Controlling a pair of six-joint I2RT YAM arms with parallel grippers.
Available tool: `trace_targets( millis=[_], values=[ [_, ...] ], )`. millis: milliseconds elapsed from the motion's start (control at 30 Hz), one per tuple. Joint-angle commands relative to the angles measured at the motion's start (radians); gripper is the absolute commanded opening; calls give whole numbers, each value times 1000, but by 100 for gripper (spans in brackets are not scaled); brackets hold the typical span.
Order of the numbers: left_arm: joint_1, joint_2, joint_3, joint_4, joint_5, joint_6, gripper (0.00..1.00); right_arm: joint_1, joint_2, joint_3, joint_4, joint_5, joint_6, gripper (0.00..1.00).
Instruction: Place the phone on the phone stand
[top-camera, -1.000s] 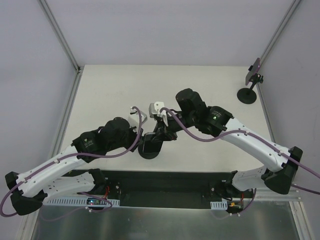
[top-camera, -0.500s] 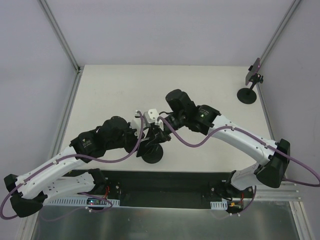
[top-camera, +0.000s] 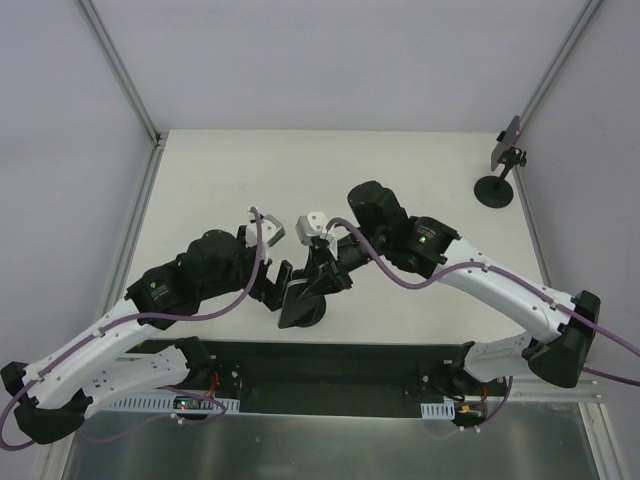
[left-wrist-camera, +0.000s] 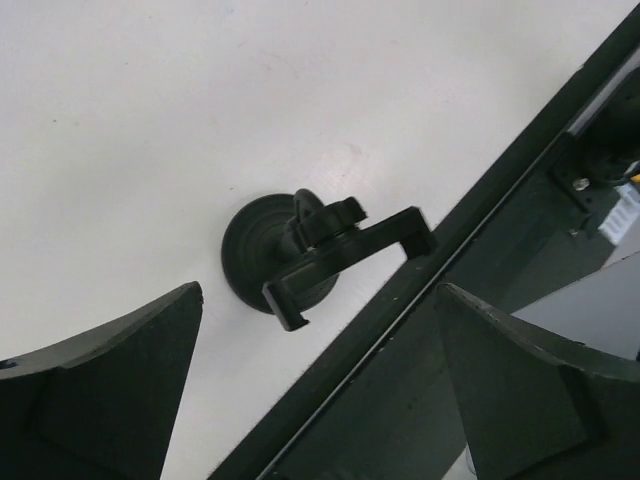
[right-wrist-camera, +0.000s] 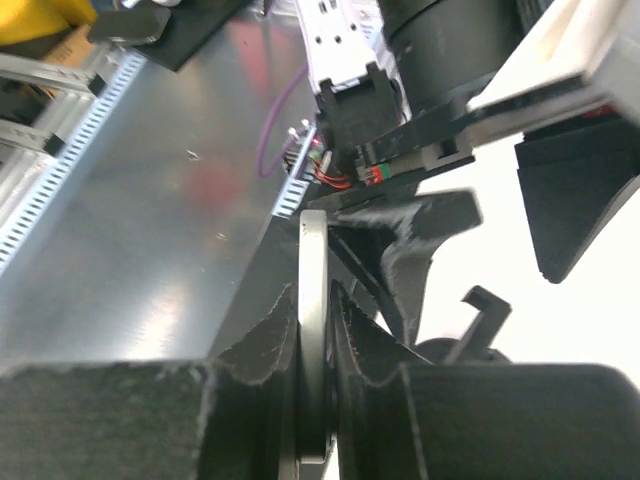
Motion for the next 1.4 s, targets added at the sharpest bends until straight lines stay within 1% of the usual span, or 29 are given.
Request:
trace_targets(
  millis=[0, 67, 100, 133, 167, 200, 267, 300, 333, 467, 500, 567, 600, 667, 700, 767, 800, 867, 900, 933, 967, 1000, 1067, 1100, 1167, 1200, 1300, 1333, 1367],
  values=[
    [-5, -51, 83, 18, 48, -148, 99, 4, -172, -34, 147, -37, 203, 0],
    [-5, -94, 103, -28, 51, -160, 99, 2, -223, -54, 61, 97, 220, 0],
    [-5, -114, 120, -36, 73, -167, 96, 2, -257, -56, 24, 144, 228, 0],
    [-5, -156, 129, -39, 87, -168, 87, 1, -265, -50, -45, 215, 240, 0],
    [-5, -173, 138, -35, 111, -173, 84, 1, -266, -42, -76, 230, 251, 0],
    [-5, -186, 166, -28, 171, -171, 84, 1, -259, -30, -100, 232, 277, 0],
    [-7, -175, 201, -18, 269, -161, 95, 2, -246, -1, -139, 218, 312, 0],
    [-7, -157, 235, -16, 315, -144, 99, 4, -239, 7, -139, 212, 344, 0],
    [-5, -111, 250, -16, 400, -138, 99, 4, -237, 15, -116, 191, 367, 0],
    [-5, -5, 281, -2, 554, -122, 98, 2, -217, 39, -62, 166, 435, 0],
    [-5, 32, 281, 13, 593, -121, 97, 5, -211, 50, -67, 189, 442, 0],
    [-5, 65, 277, 28, 708, -124, 91, 7, -200, 80, -70, 203, 462, 0],
    [-5, 91, 263, 36, 740, -131, 84, 11, -193, 90, -62, 227, 473, 0],
    [-5, 113, 243, 57, 780, -141, 80, 16, -181, 113, -50, 241, 499, 0],
    [-5, 130, 225, 61, 786, -142, 68, 22, -182, 114, -26, 241, 507, 0],
    [-5, 141, 211, 64, 794, -139, 57, 30, -180, 117, -4, 249, 522, 0],
    [-5, 145, 200, 67, 797, -138, 46, 36, -176, 130, -1, 260, 524, 0],
    [-5, 144, 198, 68, 795, -131, 30, 39, -162, 143, -8, 266, 522, 0],
    [-5, 136, 198, 70, 777, -122, 19, 45, -161, 148, -10, 283, 519, 0],
    [-5, 127, 198, 68, 751, -122, 0, 48, -162, 145, -10, 296, 519, 1],
    [-5, 115, 195, 70, 722, -121, 0, 50, -170, 139, -10, 315, 519, 2],
    [-5, 89, 194, 70, 675, -112, 0, 51, -177, 130, -12, 356, 525, 22],
    [-5, 61, 189, 74, 616, -113, 0, 51, -220, 76, -7, 431, 545, 56],
    [-5, 29, 180, 91, 566, -114, 0, 50, -242, 49, 19, 477, 570, 75],
    [-5, -6, 166, 125, 527, -133, 0, 50, -309, -66, 86, 478, 597, 86],
    [-5, -44, 140, 172, 506, -142, 0, 51, -326, -111, 175, 440, 617, 88],
    [-5, -104, 102, 243, 450, -182, 0, 71, -363, -231, 327, 386, 688, 89],
    [-5, -112, 94, 293, 444, -194, 0, 79, -363, -247, 352, 379, 706, 88],
    [-5, -118, 86, 316, 452, -217, 0, 87, -357, -266, 375, 381, 712, 84]
  ],
)
